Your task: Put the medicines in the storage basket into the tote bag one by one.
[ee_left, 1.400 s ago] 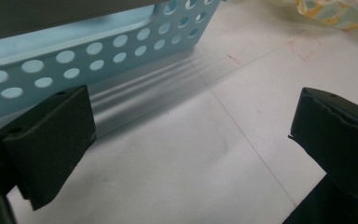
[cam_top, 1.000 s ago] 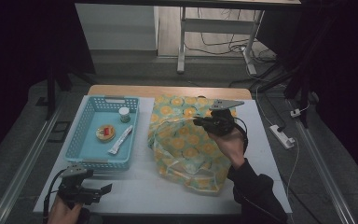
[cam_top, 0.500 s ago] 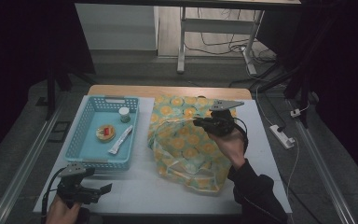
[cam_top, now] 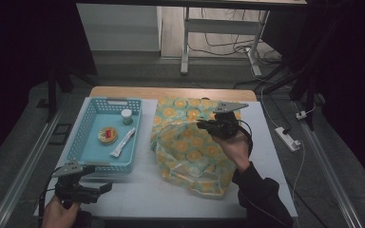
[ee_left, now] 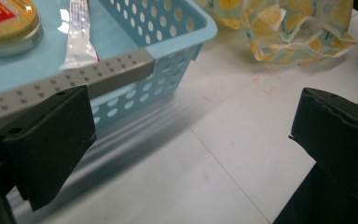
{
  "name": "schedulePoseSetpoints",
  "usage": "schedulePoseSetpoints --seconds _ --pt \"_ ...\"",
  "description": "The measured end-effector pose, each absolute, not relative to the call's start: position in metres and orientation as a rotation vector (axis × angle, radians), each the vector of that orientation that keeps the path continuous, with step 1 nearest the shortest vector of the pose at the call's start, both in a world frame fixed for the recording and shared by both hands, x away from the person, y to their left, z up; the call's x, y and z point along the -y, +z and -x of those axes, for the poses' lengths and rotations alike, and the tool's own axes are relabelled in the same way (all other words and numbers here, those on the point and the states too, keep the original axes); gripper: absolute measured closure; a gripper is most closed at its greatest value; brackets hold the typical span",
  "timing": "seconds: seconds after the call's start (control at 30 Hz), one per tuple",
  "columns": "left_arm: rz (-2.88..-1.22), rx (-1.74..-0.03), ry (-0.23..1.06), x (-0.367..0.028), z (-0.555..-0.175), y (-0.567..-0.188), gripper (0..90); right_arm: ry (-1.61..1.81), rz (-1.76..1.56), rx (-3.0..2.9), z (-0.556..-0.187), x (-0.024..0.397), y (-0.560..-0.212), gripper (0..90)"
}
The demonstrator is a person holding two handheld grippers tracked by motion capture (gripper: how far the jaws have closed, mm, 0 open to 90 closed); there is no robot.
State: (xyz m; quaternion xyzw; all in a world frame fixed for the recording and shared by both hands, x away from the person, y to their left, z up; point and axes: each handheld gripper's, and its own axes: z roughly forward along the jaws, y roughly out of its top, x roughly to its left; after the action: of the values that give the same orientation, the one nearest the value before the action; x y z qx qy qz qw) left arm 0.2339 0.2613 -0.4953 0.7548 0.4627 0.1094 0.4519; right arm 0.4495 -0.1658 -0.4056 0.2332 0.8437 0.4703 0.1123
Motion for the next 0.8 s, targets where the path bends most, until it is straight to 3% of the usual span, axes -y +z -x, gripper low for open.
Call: schedulePoseSetpoints --seconds 0.8 --pt "-1.912 -1.131 0.308 -0.257 -0.263 -0.474 0.0 1.376 -0.676 -2.478 -0.449 0.166 -0.405 90.0"
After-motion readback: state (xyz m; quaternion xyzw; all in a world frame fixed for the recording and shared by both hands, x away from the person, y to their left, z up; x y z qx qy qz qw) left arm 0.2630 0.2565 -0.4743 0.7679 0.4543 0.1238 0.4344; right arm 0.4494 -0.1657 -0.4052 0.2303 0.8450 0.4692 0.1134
